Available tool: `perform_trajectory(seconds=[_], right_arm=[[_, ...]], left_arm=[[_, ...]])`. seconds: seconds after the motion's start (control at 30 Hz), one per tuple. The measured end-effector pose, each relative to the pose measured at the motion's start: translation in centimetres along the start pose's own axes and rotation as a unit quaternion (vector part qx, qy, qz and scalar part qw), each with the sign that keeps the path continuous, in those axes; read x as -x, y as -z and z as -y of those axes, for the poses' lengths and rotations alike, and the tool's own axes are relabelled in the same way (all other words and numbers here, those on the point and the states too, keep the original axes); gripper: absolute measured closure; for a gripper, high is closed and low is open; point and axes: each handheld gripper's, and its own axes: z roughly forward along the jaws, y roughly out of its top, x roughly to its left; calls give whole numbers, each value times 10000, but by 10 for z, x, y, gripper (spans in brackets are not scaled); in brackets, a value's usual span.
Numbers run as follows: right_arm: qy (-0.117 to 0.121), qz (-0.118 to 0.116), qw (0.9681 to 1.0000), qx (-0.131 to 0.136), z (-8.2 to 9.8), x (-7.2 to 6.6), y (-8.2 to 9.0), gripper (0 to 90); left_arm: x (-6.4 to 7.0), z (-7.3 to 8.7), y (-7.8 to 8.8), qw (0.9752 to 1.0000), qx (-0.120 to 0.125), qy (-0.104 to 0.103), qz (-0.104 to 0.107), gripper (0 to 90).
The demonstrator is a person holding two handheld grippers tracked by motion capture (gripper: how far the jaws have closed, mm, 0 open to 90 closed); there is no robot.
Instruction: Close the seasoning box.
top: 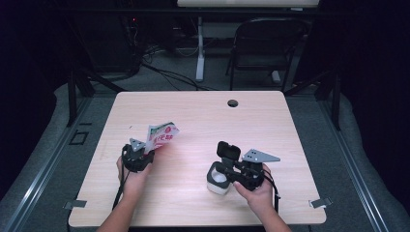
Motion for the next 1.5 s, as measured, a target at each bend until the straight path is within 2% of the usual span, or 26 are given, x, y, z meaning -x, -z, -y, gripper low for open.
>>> perform_trajectory(seconds=[0.53, 0.77, 0.83, 1.07, 1.2, 1.27, 1.33, 1.5], right_arm=[[-32, 2, 10000, 21, 1, 0, 0, 611], [-12, 10, 10000, 18, 0, 0, 0, 605], [-17, 6, 10000, 31, 0, 0, 1, 603], [32, 60, 10000, 44, 0, 2, 2, 585], [35, 68, 10000, 50, 0, 4, 5, 583], [42, 121, 9999, 76, -1, 5, 6, 582], [115, 183, 9997, 99, -2, 4, 8, 581], [94, 216, 9996, 152, -3, 6, 12, 576]], left_arm=[[-1, 0, 1, 9998, 41, 184, 98, 608], [-1, -1, 2, 9994, 163, 282, 138, 453], [-1, -1, 2, 9991, 195, 265, 252, 423], [13, -6, 8, 9987, 224, 150, 434, 360], [21, -9, 11, 9986, 142, -93, 508, 350], [24, -10, 14, 9982, 125, -137, 574, 350], [27, -12, 17, 9976, 86, -275, 637, 350], [34, -13, 25, 9956, 38, -461, 812, 361]])
